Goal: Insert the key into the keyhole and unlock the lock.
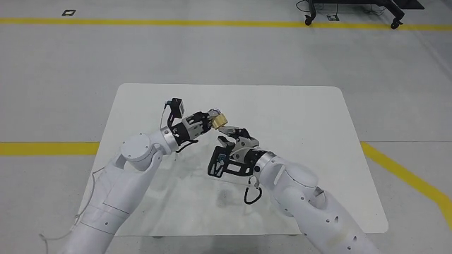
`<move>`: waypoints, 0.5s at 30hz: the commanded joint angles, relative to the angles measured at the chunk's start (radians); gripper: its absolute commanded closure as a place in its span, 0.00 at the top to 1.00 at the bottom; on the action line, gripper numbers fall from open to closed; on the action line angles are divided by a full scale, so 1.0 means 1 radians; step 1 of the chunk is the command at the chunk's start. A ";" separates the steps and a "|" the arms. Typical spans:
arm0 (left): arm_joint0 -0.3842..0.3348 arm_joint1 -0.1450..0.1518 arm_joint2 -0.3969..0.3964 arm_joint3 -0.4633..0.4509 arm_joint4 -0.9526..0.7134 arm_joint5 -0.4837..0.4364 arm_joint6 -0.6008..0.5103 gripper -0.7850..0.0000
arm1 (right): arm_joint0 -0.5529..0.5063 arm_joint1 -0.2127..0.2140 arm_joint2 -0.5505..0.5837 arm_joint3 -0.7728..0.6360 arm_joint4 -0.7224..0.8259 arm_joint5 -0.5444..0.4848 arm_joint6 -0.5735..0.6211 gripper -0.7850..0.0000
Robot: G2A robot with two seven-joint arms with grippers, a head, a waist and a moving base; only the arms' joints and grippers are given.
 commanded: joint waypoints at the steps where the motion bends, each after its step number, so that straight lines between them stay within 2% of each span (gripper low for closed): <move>1: -0.001 -0.001 -0.001 0.002 0.000 0.000 -0.002 0.00 | 0.006 -0.002 -0.002 0.006 0.001 0.001 0.007 0.35; 2: -0.001 -0.001 -0.001 0.003 0.000 0.001 -0.002 0.00 | 0.009 -0.003 -0.002 0.009 0.001 0.000 0.009 0.33; 3: -0.001 -0.001 -0.001 0.003 0.001 0.002 -0.004 0.00 | 0.012 -0.005 -0.003 0.012 0.001 0.000 0.015 0.27; 4: -0.002 -0.002 -0.002 0.003 0.002 0.002 -0.005 0.00 | 0.016 -0.006 -0.004 0.015 -0.001 -0.002 0.020 0.13; 5: -0.002 -0.002 -0.002 0.004 0.003 0.004 -0.006 0.00 | 0.019 -0.007 -0.006 0.016 -0.002 -0.004 0.024 0.03; 6: -0.002 -0.002 -0.003 0.004 0.003 0.004 -0.007 0.00 | 0.022 -0.009 -0.009 0.018 -0.002 -0.004 0.026 0.00; 11: 0.000 -0.003 -0.007 0.002 0.006 0.005 -0.011 0.00 | 0.027 -0.014 -0.012 0.022 0.003 -0.001 0.030 0.00; 15: 0.000 -0.004 -0.007 0.001 0.012 0.001 -0.016 0.00 | 0.018 -0.017 0.013 0.025 0.084 0.011 0.003 0.00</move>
